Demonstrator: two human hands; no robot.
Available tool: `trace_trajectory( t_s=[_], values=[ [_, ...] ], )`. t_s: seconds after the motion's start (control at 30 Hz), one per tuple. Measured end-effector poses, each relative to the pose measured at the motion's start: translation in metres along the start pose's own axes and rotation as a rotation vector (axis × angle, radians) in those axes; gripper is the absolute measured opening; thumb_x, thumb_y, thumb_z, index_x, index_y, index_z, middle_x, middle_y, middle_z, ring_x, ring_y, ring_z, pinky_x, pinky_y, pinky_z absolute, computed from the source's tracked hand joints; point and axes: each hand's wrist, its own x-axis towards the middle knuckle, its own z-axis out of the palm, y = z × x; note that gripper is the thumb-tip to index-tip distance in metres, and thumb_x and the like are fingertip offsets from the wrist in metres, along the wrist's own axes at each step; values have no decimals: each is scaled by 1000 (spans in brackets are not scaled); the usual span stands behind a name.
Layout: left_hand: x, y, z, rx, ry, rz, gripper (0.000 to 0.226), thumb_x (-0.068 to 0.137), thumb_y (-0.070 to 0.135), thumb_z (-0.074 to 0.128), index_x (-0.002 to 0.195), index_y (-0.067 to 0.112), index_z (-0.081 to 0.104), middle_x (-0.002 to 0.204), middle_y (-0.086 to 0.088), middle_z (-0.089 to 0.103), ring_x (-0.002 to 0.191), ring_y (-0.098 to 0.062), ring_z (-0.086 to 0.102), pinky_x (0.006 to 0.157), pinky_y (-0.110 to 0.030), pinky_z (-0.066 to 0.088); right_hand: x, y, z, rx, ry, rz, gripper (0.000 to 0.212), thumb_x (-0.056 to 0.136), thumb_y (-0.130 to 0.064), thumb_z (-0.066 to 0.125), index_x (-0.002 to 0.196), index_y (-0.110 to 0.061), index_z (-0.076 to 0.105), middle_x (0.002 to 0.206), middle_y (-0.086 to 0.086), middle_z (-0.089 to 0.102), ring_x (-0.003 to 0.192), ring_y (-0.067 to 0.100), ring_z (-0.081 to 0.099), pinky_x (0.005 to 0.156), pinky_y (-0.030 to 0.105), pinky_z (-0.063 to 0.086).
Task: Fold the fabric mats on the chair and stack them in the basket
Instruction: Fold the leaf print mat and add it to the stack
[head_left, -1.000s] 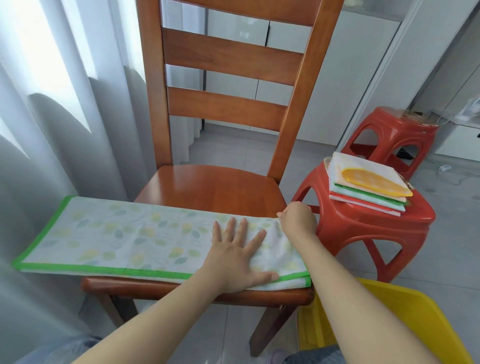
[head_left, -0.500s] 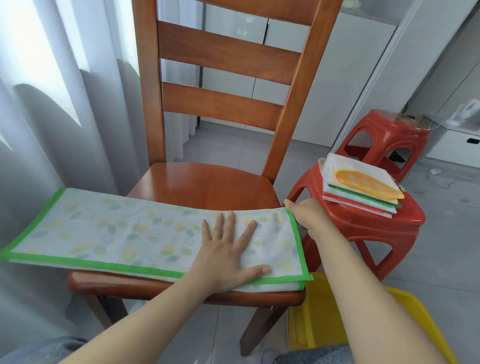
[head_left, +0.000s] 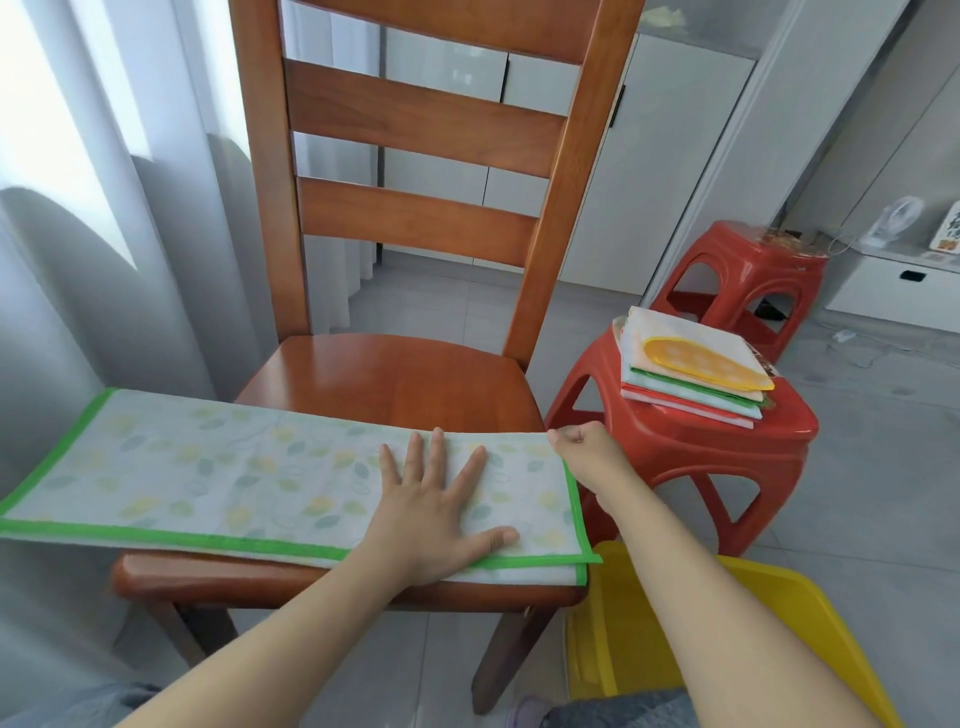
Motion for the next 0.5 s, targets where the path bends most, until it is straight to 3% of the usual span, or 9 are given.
trace_trajectory(
  t_s=[0.07,0.17,0.3,0.5],
  values=[
    [1,1,0,-1,4,-24,106,55,88,-14,148,37,-13,157,-18,-14,144,-40,-15,111,-64,-11,-10,-2,2,-59,-49,-29,30,87,-35,57,100,-8,54,103,6,64,95,26,62,80,35,50],
    [4,2,0,-22,16,-59,110,52,86,-24,149,36,-9,158,-18,-10,144,-38,-13,111,-64,-11,-27,-8,7,-186,-68,-108,45,93,-28,53,131,-15,32,112,5,56,97,25,57,73,28,42],
    [7,2,-2,-88,4,-70,116,48,82,-32,150,35,-3,159,-16,-9,145,-34,-14,114,-58,-11,-33,-7,10,-200,-27,-183,57,94,-26,51,143,-16,23,136,11,49,117,30,52,87,33,43],
    [5,-11,-3,-78,36,-146,99,64,72,-16,151,30,6,158,-18,-3,146,-33,-9,117,-52,-6,-35,-5,9,-165,-83,-186,56,96,-26,47,146,-17,24,146,6,40,130,26,42,100,32,37]
  ],
)
